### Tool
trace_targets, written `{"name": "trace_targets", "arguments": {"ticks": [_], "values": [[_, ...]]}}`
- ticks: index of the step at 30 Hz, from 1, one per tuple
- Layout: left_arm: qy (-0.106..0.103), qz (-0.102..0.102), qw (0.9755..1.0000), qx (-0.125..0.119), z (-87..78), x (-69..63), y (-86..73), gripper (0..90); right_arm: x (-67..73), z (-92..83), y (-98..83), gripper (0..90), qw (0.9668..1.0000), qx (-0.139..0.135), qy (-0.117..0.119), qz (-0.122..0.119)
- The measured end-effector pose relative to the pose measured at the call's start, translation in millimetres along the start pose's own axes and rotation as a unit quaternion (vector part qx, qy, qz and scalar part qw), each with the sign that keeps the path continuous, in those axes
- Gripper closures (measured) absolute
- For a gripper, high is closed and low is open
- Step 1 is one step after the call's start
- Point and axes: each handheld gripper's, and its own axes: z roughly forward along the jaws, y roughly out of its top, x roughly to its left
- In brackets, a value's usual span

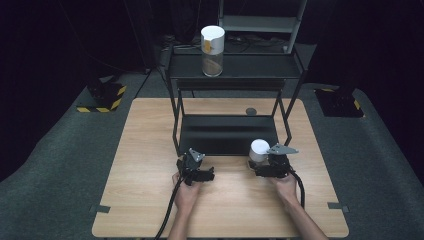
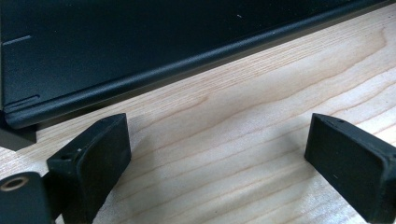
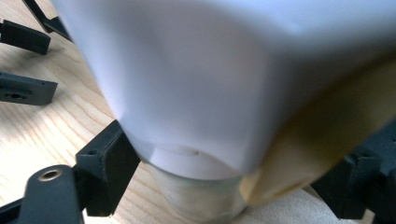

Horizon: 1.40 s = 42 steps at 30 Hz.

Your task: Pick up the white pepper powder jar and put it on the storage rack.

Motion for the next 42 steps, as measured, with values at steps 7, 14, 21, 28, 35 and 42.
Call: {"name": "trace_targets", "arguments": {"ticks": [7,14,21,28,35,42], "values": [[0.0,0.0,1.0,0.0,0.0,0.0,0.1,6.9,1.0,1.6,-1.6,23.2,0.9999,-0.009,0.002,-0.006],[0.0,0.0,1.0,0.0,0.0,0.1,0.1,6.9,2.6,2.6,-2.1,29.0,0.9998,-0.014,0.004,-0.012],[-0.001,0.0,1.0,0.0,0.0,0.2,0.0,6.9,4.0,2.4,-1.5,29.8,0.9997,-0.013,0.002,-0.019],[-0.001,0.0,1.0,0.0,0.0,0.3,0.0,6.8,4.3,2.2,-0.5,30.1,0.9997,-0.012,0.001,-0.021],[-0.001,0.0,1.0,0.0,0.0,0.3,0.1,6.8,3.4,0.9,4.4,30.1,0.9997,-0.009,0.0,-0.022],[-0.001,0.0,1.0,0.0,0.0,0.3,0.1,6.7,1.2,-4.6,9.1,30.1,0.9996,-0.012,0.002,-0.024]]}}
